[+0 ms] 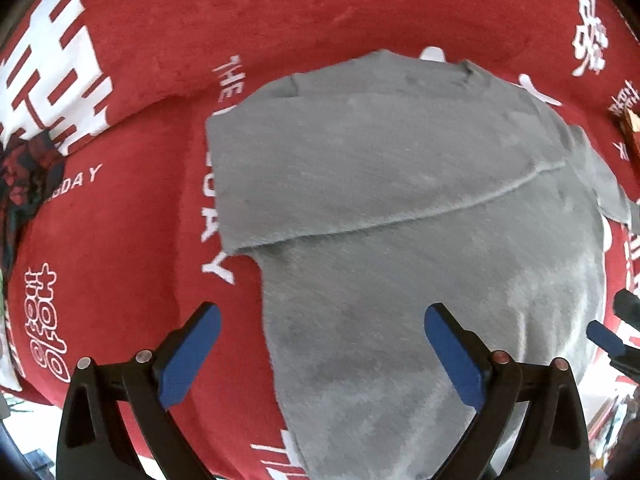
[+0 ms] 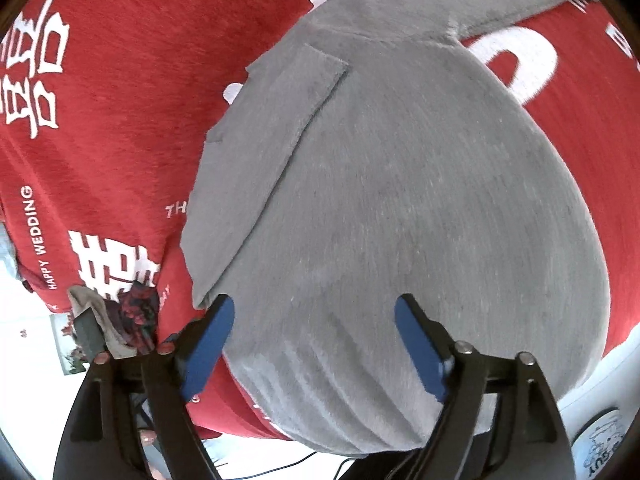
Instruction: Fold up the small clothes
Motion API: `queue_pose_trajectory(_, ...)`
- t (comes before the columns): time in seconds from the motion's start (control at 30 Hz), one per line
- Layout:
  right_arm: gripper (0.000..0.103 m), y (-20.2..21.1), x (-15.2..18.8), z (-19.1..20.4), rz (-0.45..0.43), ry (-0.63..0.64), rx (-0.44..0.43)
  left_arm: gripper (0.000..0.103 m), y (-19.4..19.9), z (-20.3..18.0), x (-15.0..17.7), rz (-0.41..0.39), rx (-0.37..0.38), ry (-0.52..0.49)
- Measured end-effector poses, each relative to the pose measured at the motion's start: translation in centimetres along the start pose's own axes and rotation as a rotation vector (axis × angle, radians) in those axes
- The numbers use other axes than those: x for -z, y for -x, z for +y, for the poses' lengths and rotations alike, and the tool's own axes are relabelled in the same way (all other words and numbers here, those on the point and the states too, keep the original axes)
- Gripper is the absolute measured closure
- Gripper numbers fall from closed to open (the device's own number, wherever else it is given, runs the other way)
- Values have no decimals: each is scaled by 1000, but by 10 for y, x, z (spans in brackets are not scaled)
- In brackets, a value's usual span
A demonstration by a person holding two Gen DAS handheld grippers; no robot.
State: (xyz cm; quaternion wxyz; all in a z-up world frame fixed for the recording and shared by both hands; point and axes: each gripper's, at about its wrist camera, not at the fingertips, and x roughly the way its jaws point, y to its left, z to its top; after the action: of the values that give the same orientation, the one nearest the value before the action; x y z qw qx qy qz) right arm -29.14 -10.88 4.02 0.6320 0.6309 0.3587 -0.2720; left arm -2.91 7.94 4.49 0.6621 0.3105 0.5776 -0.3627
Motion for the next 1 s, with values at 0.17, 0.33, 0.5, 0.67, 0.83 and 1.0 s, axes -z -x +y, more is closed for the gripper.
queue_pose_trajectory(0.17,17,4,4,-1,-7,37,67,1,-1,-19,0,4,0,-23)
queue_pose_trajectory(0.33,17,1,-4,-15,52,25,72,1,-6,-45,-7,24,-25,-39)
queue_pose_trajectory(0.5,17,13,-31,-30,61,18,91,1,-9,-76,-19,40,-34,-38)
queue_pose_trajectory(0.67,17,34,-71,-53,44,7,100,1,-17,-117,-36,57,-35,-35)
queue_pose_trajectory(0.83,17,58,-115,-89,-6,-46,112,1,-27,-167,-55,68,-27,-58)
queue_pose_trajectory(1.0,17,91,-159,-138,-108,-143,107,1,-35,-212,-72,71,-11,-88)
